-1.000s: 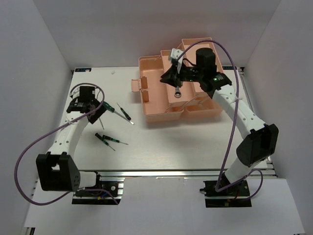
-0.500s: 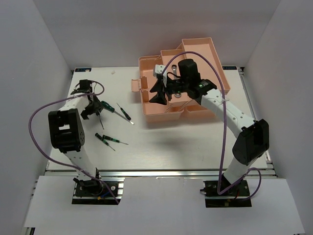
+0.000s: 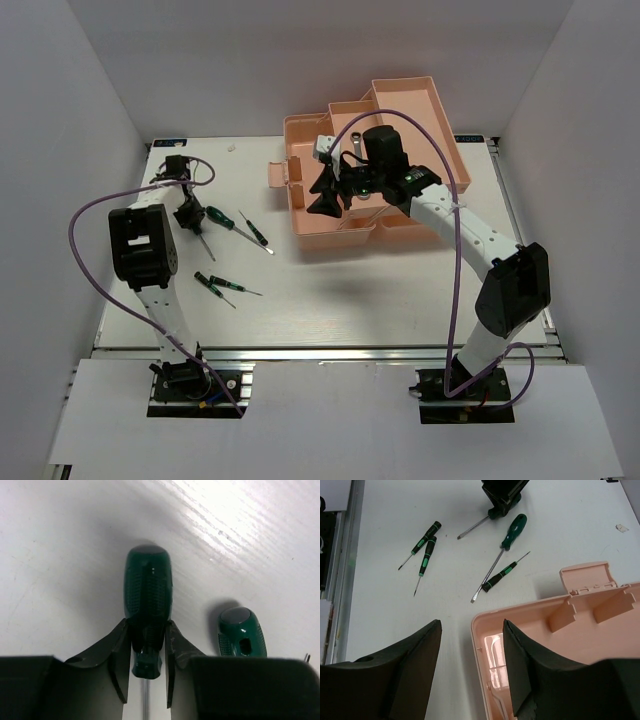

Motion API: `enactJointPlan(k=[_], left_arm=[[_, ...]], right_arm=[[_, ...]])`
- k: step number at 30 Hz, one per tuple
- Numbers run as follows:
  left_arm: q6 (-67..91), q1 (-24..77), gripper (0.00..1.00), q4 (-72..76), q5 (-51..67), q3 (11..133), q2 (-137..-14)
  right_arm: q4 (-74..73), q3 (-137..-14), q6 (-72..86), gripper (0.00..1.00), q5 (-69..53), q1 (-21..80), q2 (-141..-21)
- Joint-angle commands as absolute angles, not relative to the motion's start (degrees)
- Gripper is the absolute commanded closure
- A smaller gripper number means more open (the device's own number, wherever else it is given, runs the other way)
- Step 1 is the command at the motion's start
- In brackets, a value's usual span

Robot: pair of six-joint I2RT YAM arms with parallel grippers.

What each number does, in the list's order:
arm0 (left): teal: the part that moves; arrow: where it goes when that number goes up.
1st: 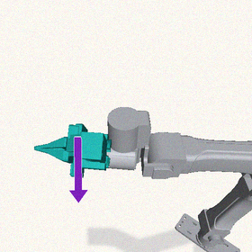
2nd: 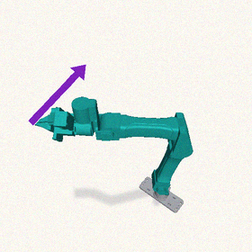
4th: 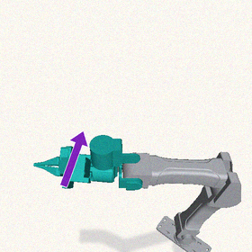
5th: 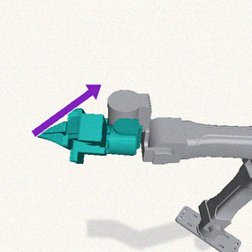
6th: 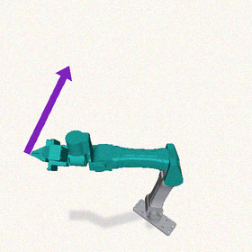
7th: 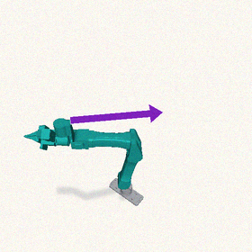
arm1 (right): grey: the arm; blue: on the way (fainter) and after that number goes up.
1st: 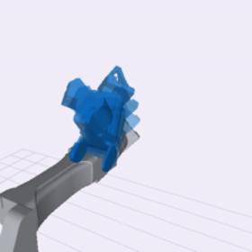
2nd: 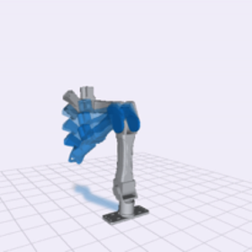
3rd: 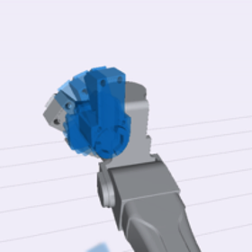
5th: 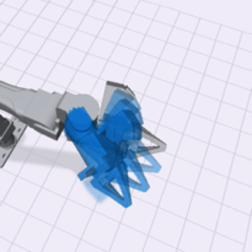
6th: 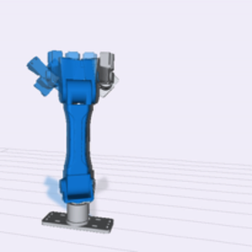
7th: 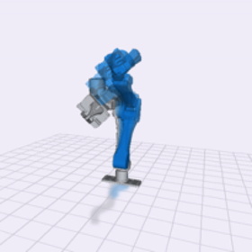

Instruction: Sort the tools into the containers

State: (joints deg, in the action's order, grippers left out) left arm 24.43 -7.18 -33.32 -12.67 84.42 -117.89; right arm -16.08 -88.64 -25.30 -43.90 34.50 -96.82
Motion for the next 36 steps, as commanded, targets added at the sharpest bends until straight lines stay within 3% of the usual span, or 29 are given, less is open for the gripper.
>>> enactJointPlan(k=[1,3,6,8,10,12,15,16,17,18,19,23,28,30,32,33,34,36], left_arm=[[24.43,-7.38,0.72,-33.31,-13.27,82.28,-116.64],[25.13,-7.56,0.91,-33.84,-13.71,81.30,-115.06],[26.89,-7.65,1.00,-35.77,-15.55,79.11,-109.44],[28.29,-7.56,1.00,-37.78,-16.26,77.01,-103.21],[29.87,-7.65,1.00,-38.41,-14.78,75.33,-97.85],[31.19,-7.38,1.00,-37.10,-8.83,72.53,-88.71],[34.62,-4.85,1.00,-30.87,-0.39,69.53,-78.07],[35.85,-4.40,1.00,-28.59,2.95,68.91,-76.48],[39.08,-3.79,1.00,-26.13,5.34,68.47,-75.25],[40.76,-2.47,1.00,-21.23,7.97,68.21,-74.80],[42.43,-1.42,1.00,-18.57,13.65,68.29,-75.58],[46.32,8.50,1.00,-12.66,18.19,77.76,-86.54],[44.13,16.52,1.00,-14.33,16.00,92.88,-105.33],[43.77,17.83,0.95,-15.29,15.38,99.03,-109.75],[42.90,18.63,0.68,-19.04,14.51,106.21,-115.54],[42.28,19.24,0.60,-20.64,14.07,108.52,-117.23],[41.49,19.42,0.52,-21.96,13.98,110.55,-118.55],[40.79,19.42,0.43,-24.95,14.15,114.94,-120.41]], right_arm=[[-13.98,-89.47,-23.65,0.42,-43.16,34.45,-95.36],[-13.80,-89.73,-22.59,0.42,-42.81,34.45,-95.45],[-13.80,-90.00,-21.71,0.42,-42.10,34.45,-95.10],[-13.71,-89.56,-21.27,0.40,-41.84,34.37,-94.40],[-12.66,-88.69,-19.17,0.29,-40.35,34.28,-93.17],[-10.48,-86.76,-17.06,0.11,-39.82,33.93,-92.03],[-6.35,-83.86,-13.81,0.11,-41.47,31.74,-89.83],[-5.63,-83.67,-11.62,0.36,-43.05,29.81,-89.65],[-4.84,-83.76,-9.51,0.73,-43.94,28.93,-89.82],[-3.96,-84.02,-6.88,1.00,-44.82,27.70,-90.00],[-2.30,-84.11,-3.03,1.00,-46.39,25.34,-90.70],[-2.02,-85.69,-0.44,1.00,-48.60,21.80,-91.93],[-4.04,-85.52,-1.76,0.73,-46.85,21.36,-90.79],[-4.92,-85.17,-2.72,0.62,-46.76,21.45,-90.62],[-6.58,-85.34,-3.69,0.55,-46.32,21.62,-90.62],[-7.46,-85.69,-5.69,0.45,-45.80,22.23,-90.79],[-8.25,-86.22,-6.93,0.41,-45.44,22.76,-91.31],[-10.71,-88.58,-9.74,0.36,-43.26,24.95,-92.10]])
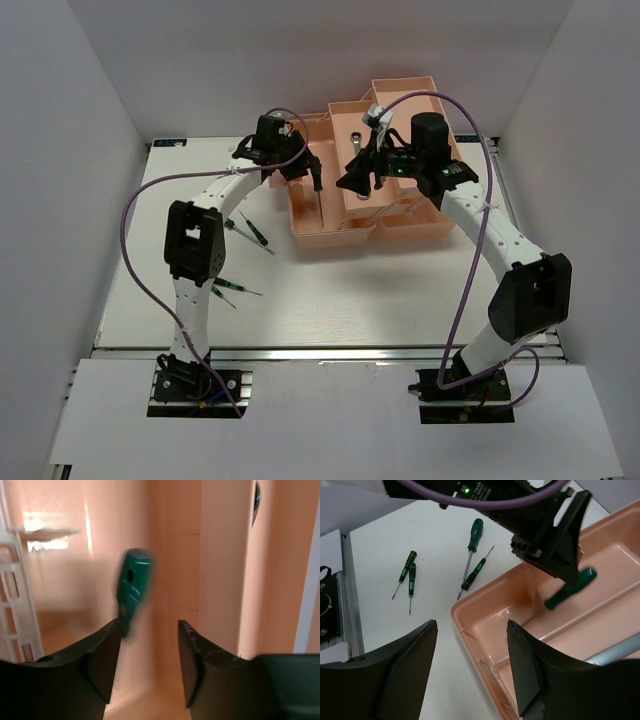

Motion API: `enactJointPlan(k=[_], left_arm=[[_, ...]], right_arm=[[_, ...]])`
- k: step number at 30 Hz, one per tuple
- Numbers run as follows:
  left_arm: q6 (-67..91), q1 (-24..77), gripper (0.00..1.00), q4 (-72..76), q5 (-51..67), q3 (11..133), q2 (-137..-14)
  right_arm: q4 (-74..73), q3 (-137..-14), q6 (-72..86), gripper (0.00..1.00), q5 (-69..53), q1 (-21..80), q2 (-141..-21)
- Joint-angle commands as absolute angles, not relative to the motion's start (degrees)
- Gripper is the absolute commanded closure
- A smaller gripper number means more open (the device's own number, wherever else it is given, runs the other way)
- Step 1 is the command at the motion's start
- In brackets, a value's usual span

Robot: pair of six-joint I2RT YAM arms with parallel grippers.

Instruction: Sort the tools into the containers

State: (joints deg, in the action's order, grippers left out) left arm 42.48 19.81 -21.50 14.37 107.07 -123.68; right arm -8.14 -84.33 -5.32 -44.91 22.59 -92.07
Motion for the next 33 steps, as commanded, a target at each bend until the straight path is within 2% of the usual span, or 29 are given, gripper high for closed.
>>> enactJointPlan(k=[1,2,4,8,9,10,11,12,14,16,17,18,21,25,33], left_arm=[[40.09,19.42,0.40,-25.48,13.80,115.66,-120.15],[39.56,19.42,0.34,-26.36,13.28,116.27,-118.84],[37.72,18.99,0.30,-27.77,10.47,117.94,-116.82],[35.69,15.57,0.31,-35.14,3.98,116.82,-108.92],[35.16,15.12,0.40,-37.68,-1.79,113.07,-103.50],[35.24,14.51,0.40,-37.70,-4.46,110.16,-100.14],[35.51,13.46,0.60,-39.27,-7.01,106.65,-96.37],[36.38,12.93,0.73,-39.63,-9.21,102.52,-87.80],[38.13,11.35,0.89,-40.34,-13.96,89.34,-78.97],[41.21,10.72,0.86,-43.23,-16.52,78.96,-67.27],[42.35,10.72,0.70,-44.63,-17.13,76.32,-64.10],[44.80,10.64,0.60,-46.30,-17.40,73.94,-58.33],[49.46,10.63,0.44,-52.46,-18.63,66.72,-50.82],[52.47,10.72,0.41,-58.17,-20.13,62.06,-40.98],[52.82,10.63,0.40,-64.16,-21.36,62.67,-38.67]], right_arm=[[-11.42,-89.38,-10.36,0.35,-42.55,25.92,-93.33],[-12.12,-90.43,-10.81,0.35,-41.93,26.80,-94.12],[-13.71,-93.59,-10.38,0.36,-39.21,29.70,-96.85],[-13.28,-97.73,-5.46,0.42,-31.75,33.66,-101.42],[-12.31,-98.78,-3.45,0.45,-29.90,35.05,-103.34],[-11.96,-99.40,-2.47,0.47,-27.97,35.94,-104.49],[-11.87,-100.45,-1.85,0.47,-24.21,37.77,-105.81],[-11.95,-103.07,-1.32,0.46,-22.43,38.66,-109.04],[-12.30,-106.42,1.13,0.43,-19.35,41.47,-112.83],[-12.74,-112.13,1.41,0.36,-20.12,43.06,-118.90],[-12.48,-113.71,1.32,0.33,-19.43,45.15,-122.22],[-12.22,-115.30,0.80,0.32,-18.99,46.13,-123.82],[-10.73,-122.06,0.26,0.26,-15.30,49.48,-131.03],[-8.71,-131.82,0.53,0.24,-9.86,51.41,-140.35],[2.54,-133.85,-3.95,0.22,-4.39,52.12,-149.58]])
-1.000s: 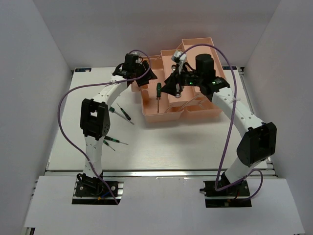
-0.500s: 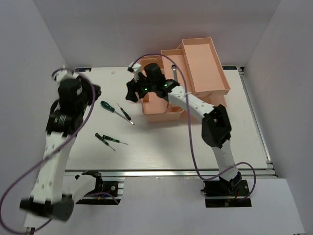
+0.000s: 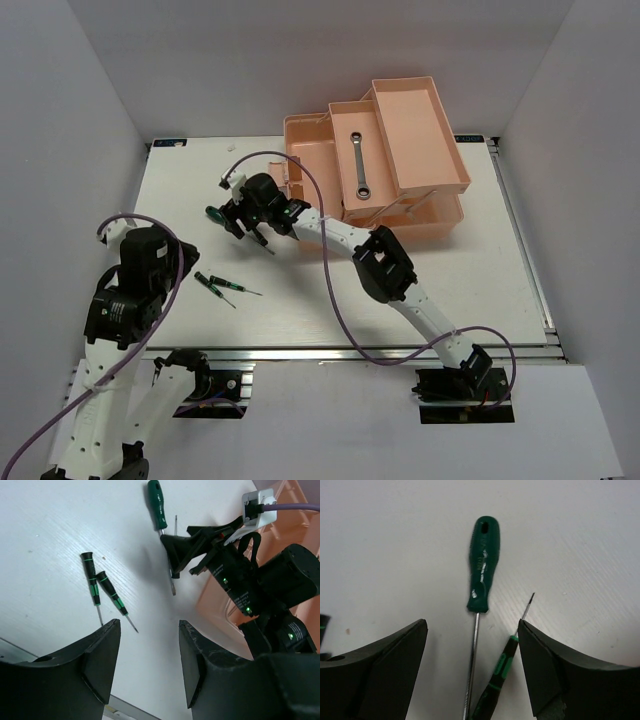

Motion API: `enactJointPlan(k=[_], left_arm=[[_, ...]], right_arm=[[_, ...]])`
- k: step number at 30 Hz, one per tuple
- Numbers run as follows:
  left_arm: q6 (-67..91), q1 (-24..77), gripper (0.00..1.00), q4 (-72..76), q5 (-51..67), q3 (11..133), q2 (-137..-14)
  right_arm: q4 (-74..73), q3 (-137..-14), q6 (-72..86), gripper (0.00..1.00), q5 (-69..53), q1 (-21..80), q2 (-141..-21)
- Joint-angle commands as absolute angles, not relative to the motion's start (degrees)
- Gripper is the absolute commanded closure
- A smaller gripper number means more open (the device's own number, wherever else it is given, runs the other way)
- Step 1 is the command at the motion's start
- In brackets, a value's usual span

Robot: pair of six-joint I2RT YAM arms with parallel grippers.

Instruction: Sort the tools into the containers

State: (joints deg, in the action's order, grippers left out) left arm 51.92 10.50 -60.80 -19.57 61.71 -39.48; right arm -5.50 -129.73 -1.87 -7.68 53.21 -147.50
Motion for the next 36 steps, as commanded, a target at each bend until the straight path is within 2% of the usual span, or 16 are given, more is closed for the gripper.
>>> enactJointPlan(k=[1,13,22,30,32,36], left_arm=[[52.91,10.63,0.40,-64.33,-21.36,62.58,-38.67],[53.17,10.72,0.40,-64.51,-20.65,62.05,-40.43],[54.14,10.63,0.40,-65.56,-20.83,62.49,-39.82],[54.49,10.63,0.40,-65.92,-20.48,62.58,-39.29],[54.14,10.63,0.40,-65.13,-19.95,62.14,-39.46],[53.62,10.72,0.40,-60.40,-18.02,58.98,-40.60]], right_arm=[[2.90,-134.38,-4.22,0.22,-4.39,52.12,-149.59],[7.91,-135.35,-5.62,0.28,-10.10,53.08,-153.72],[7.74,-136.40,-5.98,0.37,-6.07,54.93,-155.74],[5.63,-137.46,-5.89,0.40,-4.66,54.93,-155.92],[5.36,-134.84,-6.67,0.40,-5.45,54.93,-153.64],[15.18,-119.56,-9.57,0.39,-10.18,54.84,-145.04]])
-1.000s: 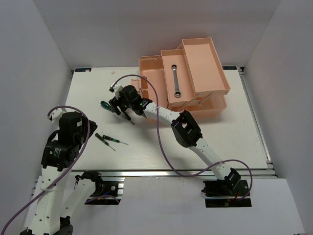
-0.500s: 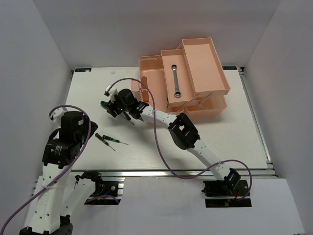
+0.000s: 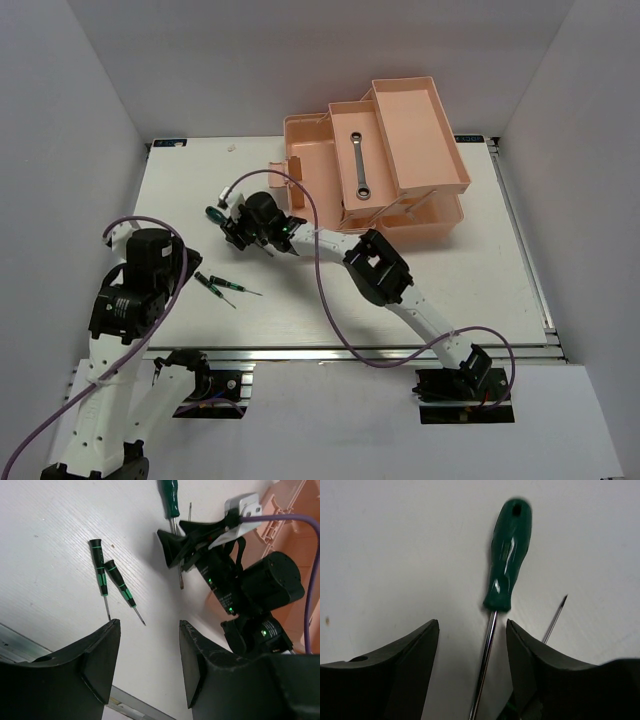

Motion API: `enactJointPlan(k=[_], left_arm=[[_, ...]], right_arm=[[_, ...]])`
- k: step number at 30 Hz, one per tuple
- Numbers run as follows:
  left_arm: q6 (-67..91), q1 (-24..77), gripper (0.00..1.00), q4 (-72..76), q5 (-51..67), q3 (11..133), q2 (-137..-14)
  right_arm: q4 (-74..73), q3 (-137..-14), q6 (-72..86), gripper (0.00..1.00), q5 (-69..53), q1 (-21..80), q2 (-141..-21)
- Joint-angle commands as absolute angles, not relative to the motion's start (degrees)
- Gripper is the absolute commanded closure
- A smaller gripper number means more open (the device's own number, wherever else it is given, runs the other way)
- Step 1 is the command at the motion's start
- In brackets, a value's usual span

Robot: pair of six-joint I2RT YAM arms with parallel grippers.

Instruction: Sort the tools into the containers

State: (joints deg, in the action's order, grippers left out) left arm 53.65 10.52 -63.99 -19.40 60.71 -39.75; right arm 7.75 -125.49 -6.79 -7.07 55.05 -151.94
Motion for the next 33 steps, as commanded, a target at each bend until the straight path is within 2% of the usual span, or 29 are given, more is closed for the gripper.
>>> enactJointPlan(k=[1,7,12,14,17,18,19,20,21,24,25,26,27,28,30,33], left_arm=[[53.53,10.64,0.40,-59.34,-17.58,57.76,-41.30],[52.21,10.63,0.40,-52.13,-15.91,56.25,-45.95],[52.56,10.63,0.40,-46.94,-15.73,55.64,-49.04],[53.78,10.63,0.41,-44.66,-16.26,54.32,-50.79],[54.93,8.80,0.52,-41.24,-13.21,52.57,-55.26],[55.28,6.79,0.57,-40.35,-11.70,52.21,-56.76],[55.54,5.72,0.69,-39.04,-10.21,51.95,-58.26],[55.55,4.84,0.74,-36.15,-7.85,51.42,-61.32],[55.72,3.27,0.79,-34.91,-7.04,51.33,-62.91],[56.07,1.33,0.82,-29.28,-4.58,52.03,-70.36],[56.25,1.06,0.79,-27.01,-3.96,52.64,-72.75],[56.16,0.79,0.64,-25.76,-3.17,53.34,-75.21],[56.08,0.70,0.55,-24.88,-2.29,55.44,-80.28],[55.81,0.79,0.48,-23.57,-1.85,56.76,-82.85],[55.29,0.79,0.37,-22.77,-1.67,61.58,-90.22],[53.62,0.79,0.33,-22.67,-2.19,66.87,-96.83]], right_arm=[[16.34,-116.66,-10.19,0.38,-12.37,54.84,-142.76],[11.87,-118.39,-13.44,0.22,-20.29,53.53,-137.38],[5.03,-116.73,-12.49,0.22,-23.46,51.95,-130.89],[4.66,-112.08,-11.78,0.22,-25.22,50.89,-127.37],[4.75,-104.62,-12.65,0.27,-32.50,47.91,-118.85],[3.96,-103.02,-14.40,0.32,-36.26,45.99,-114.65],[3.69,-101.44,-15.11,0.36,-37.78,45.01,-112.70],[3.43,-98.21,-15.81,0.42,-39.10,44.04,-110.59],[2.99,-96.69,-16.60,0.61,-41.55,42.12,-106.56],[2.99,-91.08,-17.93,0.88,-44.89,38.78,-99.26],[2.81,-89.92,-18.54,0.88,-45.87,37.98,-97.58],[2.64,-88.87,-18.89,0.84,-46.40,37.36,-95.82],[2.20,-87.29,-19.59,0.67,-46.49,36.57,-92.76],[0.72,-86.49,-20.73,0.55,-46.32,36.21,-91.42],[0.09,-83.78,-22.76,0.38,-45.27,35.17,-87.56],[0.09,-80.34,-22.50,0.36,-45.44,32.53,-83.69]])
